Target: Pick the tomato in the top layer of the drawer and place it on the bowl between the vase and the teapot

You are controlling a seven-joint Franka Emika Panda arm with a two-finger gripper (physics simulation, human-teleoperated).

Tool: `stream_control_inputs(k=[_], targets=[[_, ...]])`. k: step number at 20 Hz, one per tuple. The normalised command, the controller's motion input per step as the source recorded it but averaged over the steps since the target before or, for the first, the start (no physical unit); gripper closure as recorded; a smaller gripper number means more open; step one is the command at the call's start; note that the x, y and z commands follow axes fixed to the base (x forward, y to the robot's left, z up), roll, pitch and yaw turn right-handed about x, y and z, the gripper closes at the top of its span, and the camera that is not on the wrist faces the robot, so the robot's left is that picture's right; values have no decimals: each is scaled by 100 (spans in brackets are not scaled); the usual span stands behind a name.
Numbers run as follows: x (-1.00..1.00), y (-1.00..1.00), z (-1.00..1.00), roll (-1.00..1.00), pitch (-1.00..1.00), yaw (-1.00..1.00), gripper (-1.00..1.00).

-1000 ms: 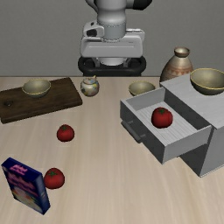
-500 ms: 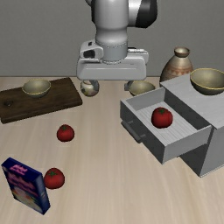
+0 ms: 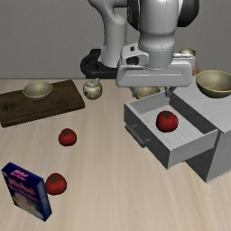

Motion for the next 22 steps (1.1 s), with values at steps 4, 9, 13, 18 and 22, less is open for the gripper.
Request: stream_control_inputs(k=[4,9,13,18,22], targets=[[50,50,0,0,0,0,-100],[0,0,-100,0,0,0,-100],[0,0,-50,0,0,0,100],[0,0,0,0,0,0,100],[0,0,0,0,0,0,100]])
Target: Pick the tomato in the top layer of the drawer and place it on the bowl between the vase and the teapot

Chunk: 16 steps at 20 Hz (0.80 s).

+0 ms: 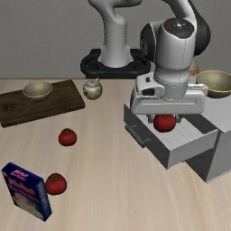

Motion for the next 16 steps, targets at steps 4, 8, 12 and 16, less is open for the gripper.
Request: stream_control_inputs(k=[4,8,12,16], targets=[[0,0,75,0,0,0,100],[0,0,100,0,0,0,100],[-50,0,50,0,0,0,100],[-100,0,0,0,0,0,100]])
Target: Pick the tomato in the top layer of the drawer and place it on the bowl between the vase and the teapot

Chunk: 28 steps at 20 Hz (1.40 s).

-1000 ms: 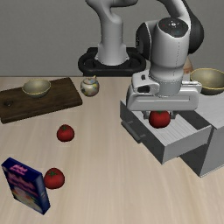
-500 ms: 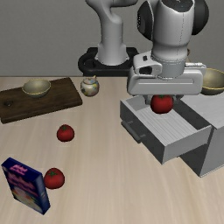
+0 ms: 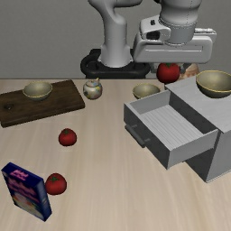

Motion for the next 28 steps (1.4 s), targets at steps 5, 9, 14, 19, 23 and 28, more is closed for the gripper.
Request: stream_control_inputs(k=[5,9,14,19,23,28], targets=[[-100,0,0,0,0,0,100],[-100,0,0,0,0,0,100],[-100,0,0,0,0,0,100],[-40,-40,-20,0,0,0,100],[0,0,-100,0,0,0,100],[0,0,-100,0,0,0,100]])
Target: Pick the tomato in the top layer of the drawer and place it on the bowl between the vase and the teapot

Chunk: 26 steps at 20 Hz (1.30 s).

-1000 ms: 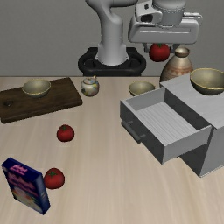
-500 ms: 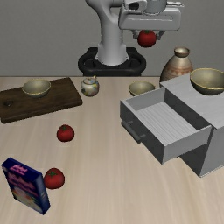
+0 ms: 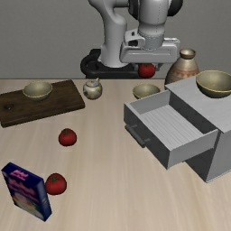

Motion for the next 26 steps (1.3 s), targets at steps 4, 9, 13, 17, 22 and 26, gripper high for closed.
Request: stream_control_inputs(k=[4,9,13,17,22,26], targets=[[-100,0,0,0,0,0,100],[-80,20,0,0,0,0,100],[25,25,-50,0,0,0,100],[-25,0,-75,0,0,0,100],[0,-20,0,0,0,0,-100],[0,0,0,0,0,0,-100]])
